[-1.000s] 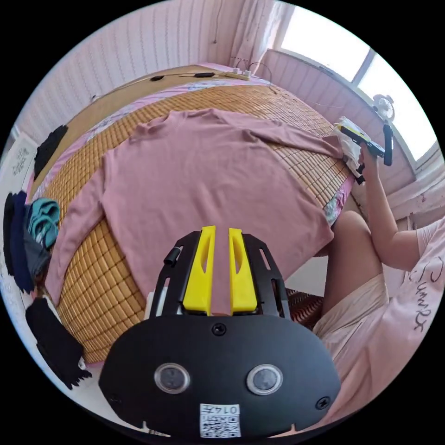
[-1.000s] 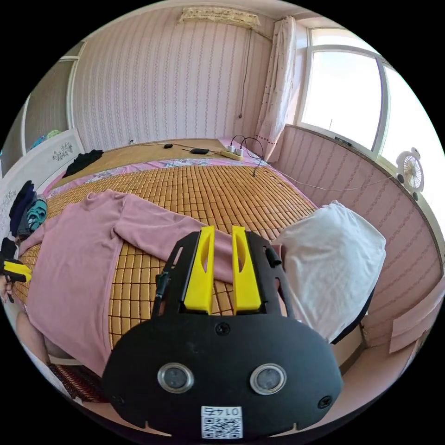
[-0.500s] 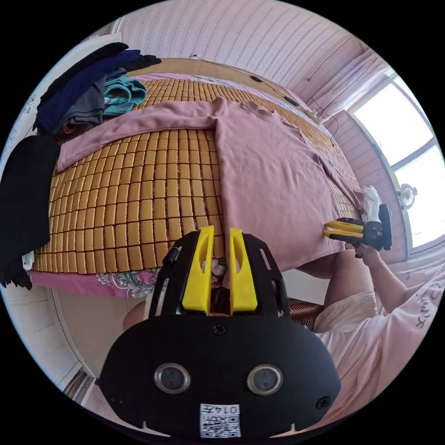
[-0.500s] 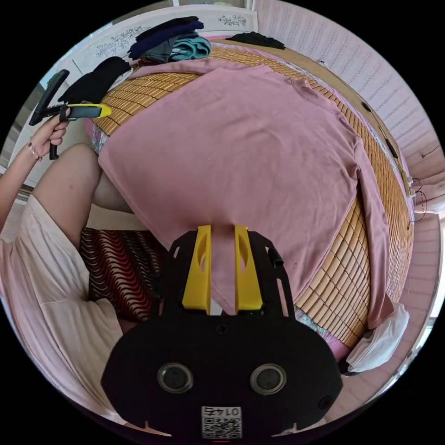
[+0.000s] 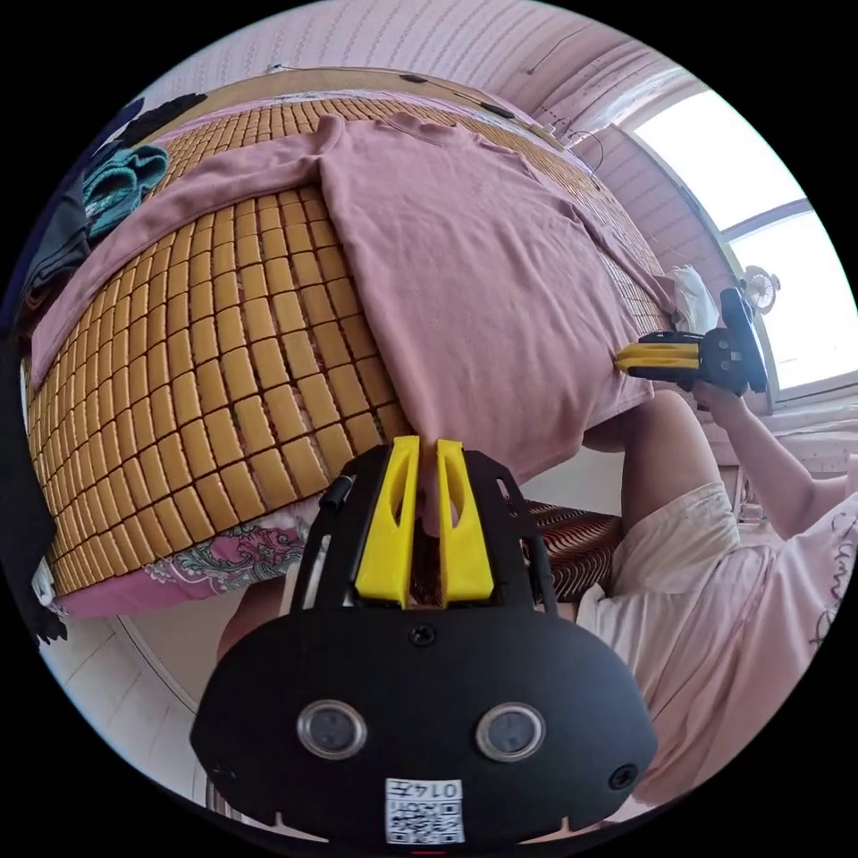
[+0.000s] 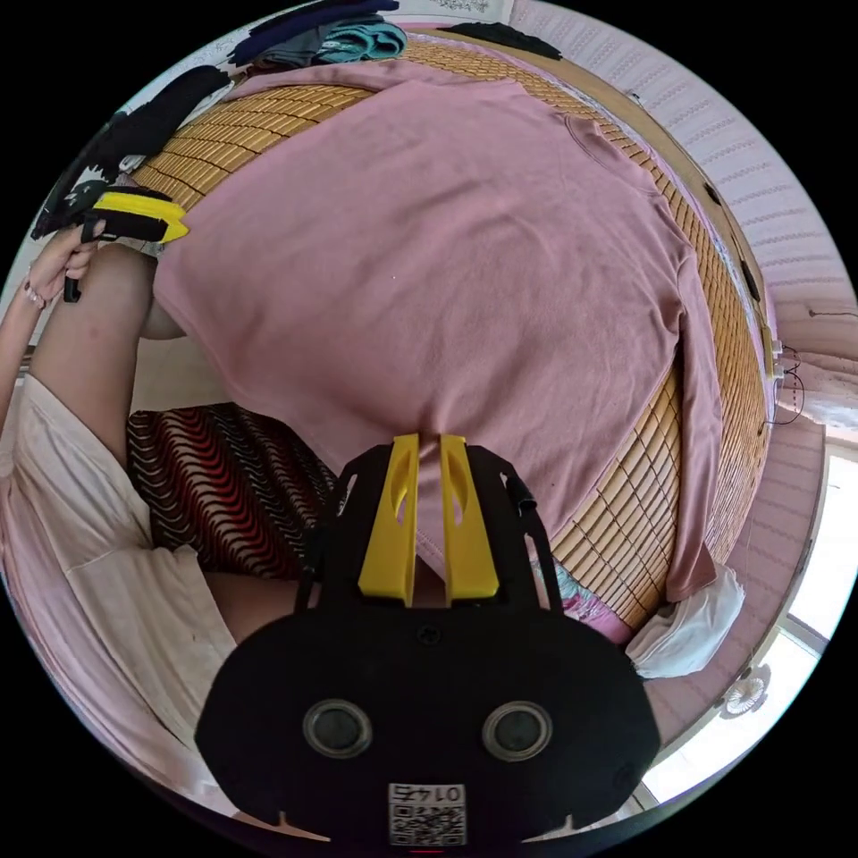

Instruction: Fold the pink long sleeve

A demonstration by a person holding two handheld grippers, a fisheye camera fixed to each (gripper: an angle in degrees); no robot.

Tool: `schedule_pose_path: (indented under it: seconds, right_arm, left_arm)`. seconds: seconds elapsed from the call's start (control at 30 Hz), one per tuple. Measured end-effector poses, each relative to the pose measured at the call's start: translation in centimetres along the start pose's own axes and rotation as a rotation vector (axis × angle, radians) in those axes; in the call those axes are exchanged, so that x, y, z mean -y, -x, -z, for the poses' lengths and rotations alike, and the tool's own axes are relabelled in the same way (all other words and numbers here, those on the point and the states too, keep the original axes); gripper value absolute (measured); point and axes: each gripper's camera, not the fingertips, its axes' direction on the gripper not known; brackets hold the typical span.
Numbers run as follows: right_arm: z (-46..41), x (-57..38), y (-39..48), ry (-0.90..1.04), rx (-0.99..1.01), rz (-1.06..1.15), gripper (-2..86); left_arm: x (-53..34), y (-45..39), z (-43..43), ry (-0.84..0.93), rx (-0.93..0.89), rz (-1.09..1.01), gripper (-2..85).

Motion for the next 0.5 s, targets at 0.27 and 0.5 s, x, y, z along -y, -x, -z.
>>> schedule_pose_path:
  seconds: [0.27,0.5]
  right_arm:
    - [6.7,15.2,3.1,-0.308,0.055,0.220,4.6]
    - [9.1,30.3,8.8,-0.476,0.033,0.390,4.1]
  left_arm:
    - [0.0,13.8,11.5,-0.369,0.205,0.342,5.6]
    - [5.5,19.7,14.1,-0.353,0.334,0.400,8.3]
